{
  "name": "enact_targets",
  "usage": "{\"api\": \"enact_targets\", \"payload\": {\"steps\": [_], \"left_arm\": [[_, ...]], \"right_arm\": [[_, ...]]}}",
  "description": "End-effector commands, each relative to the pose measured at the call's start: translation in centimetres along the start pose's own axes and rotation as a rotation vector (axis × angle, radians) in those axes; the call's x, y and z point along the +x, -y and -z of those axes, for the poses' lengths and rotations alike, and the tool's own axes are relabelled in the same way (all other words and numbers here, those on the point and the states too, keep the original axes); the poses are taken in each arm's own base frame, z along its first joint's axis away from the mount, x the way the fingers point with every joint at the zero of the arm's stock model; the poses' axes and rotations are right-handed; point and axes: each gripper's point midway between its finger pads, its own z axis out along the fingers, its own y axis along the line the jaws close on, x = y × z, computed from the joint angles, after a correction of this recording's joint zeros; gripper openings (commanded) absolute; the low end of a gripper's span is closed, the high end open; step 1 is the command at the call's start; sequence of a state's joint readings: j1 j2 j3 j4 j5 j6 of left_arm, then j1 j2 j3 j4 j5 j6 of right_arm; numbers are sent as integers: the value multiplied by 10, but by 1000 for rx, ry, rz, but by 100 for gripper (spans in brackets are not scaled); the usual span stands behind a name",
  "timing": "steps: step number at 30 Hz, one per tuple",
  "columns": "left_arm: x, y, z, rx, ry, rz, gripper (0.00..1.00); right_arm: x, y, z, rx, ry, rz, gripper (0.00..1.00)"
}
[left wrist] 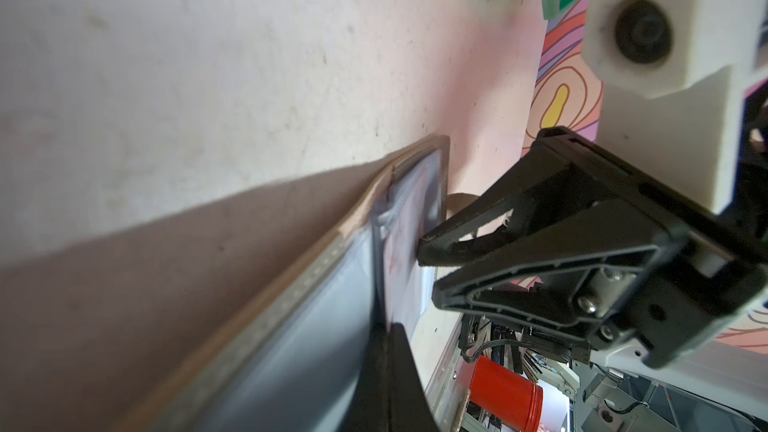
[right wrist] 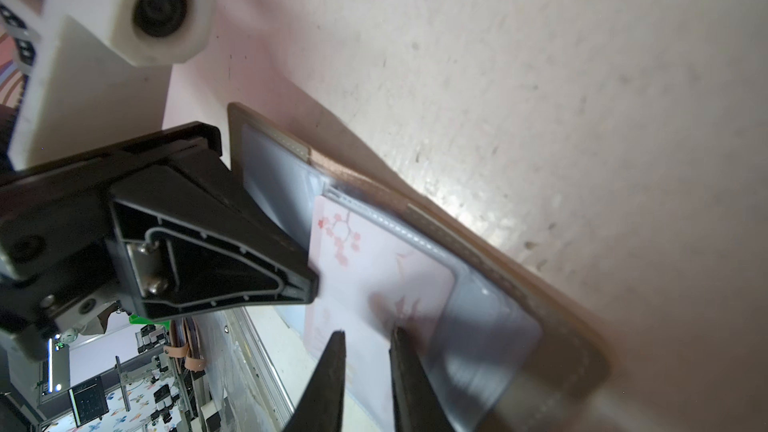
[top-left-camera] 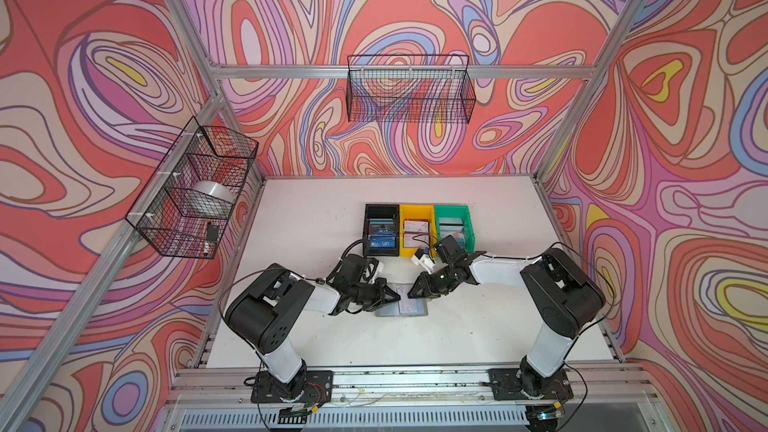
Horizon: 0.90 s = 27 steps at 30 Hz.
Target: Take the credit cards out of the card holder
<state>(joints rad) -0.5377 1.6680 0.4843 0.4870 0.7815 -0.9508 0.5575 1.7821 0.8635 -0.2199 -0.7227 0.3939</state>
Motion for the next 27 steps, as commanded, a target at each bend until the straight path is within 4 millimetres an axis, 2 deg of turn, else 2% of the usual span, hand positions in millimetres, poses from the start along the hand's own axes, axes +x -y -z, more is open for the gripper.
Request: {"api": "enact_targets", "payload": {"steps": [1, 27], "left_arm": [[2, -1, 7, -23, -9, -14, 0], [1, 0, 6, -14, -20, -13, 2]], "right_arm": [[23, 35, -3, 121, -45, -73, 24], [24, 34, -5, 106, -55, -76, 24]]}}
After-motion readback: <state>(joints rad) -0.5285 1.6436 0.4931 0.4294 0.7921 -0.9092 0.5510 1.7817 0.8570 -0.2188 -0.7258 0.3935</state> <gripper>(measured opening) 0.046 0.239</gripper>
